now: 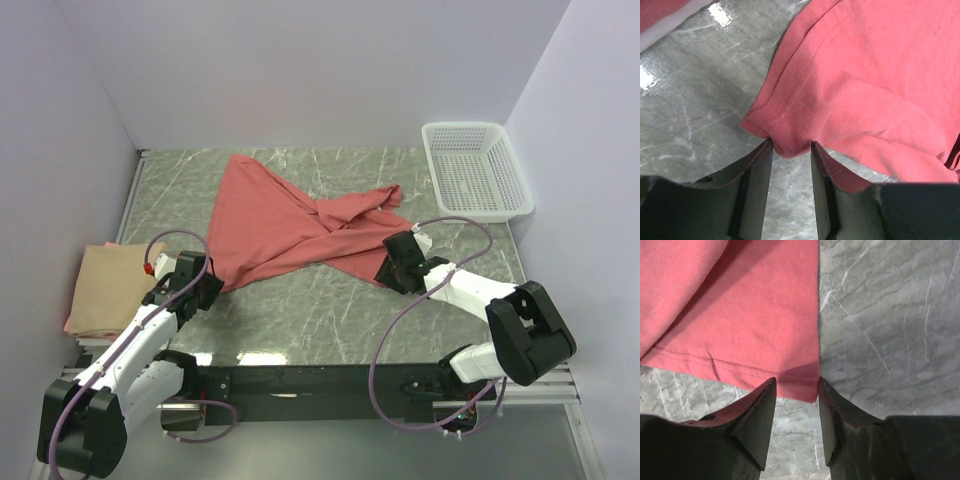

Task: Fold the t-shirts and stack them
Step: Flatten the tshirt out

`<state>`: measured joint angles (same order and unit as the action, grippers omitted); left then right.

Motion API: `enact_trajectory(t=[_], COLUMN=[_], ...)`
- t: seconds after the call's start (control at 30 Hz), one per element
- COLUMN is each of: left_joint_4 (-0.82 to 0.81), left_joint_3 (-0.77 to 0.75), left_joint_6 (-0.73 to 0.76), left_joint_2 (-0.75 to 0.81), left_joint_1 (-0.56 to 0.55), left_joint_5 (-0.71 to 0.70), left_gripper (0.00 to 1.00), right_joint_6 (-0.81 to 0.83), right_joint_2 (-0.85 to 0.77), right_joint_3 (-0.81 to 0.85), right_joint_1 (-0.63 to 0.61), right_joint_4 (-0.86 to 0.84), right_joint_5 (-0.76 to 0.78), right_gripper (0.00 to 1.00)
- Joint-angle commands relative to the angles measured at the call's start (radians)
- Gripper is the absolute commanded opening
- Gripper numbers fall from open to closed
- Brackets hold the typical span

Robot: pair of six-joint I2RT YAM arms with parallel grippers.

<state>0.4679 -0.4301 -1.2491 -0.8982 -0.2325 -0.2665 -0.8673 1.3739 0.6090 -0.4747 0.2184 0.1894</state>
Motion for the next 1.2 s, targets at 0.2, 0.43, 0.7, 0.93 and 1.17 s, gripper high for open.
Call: enact_trajectory(t=[0.2, 0.43, 0.7, 0.93, 1.17], left_joint_4=[-0.029, -0.031, -0.041, -0.038, -0.038], left_joint_3=[-0.033, -0.036, -0.038, -0.038, -0.036], left_joint_6=[0.010, 0.014, 0.010, 0.010, 0.016], left_joint_2=[0.016, 0.005, -0.002, 0.004, -0.001], left_joint_1=[-0.004, -0.002, -0.002, -0.002, -0.002], left_joint_5=[0.003, 0.001, 0.010, 0.010, 0.013], left_gripper=[0.41, 0.41, 0.41, 0.41, 0.41], right_joint_6=[-0.012, 0.025, 0.079, 0.116, 0.122], right_joint_2=[0.022, -0.042, -0.124, 0.042, 0.142], right_joint_3=[-0.018, 0.009, 0.049, 0.150, 0.213], right_joint_1=[0.010, 0.013, 0.013, -0.011, -0.050], right_joint_4=[-0.062, 0.013, 0.075, 0.096, 0.116], right_joint_5=[-0.004, 0.040, 0.048, 0.051, 0.107], right_gripper=[0.27, 0.00, 0.32, 0.61, 0.70])
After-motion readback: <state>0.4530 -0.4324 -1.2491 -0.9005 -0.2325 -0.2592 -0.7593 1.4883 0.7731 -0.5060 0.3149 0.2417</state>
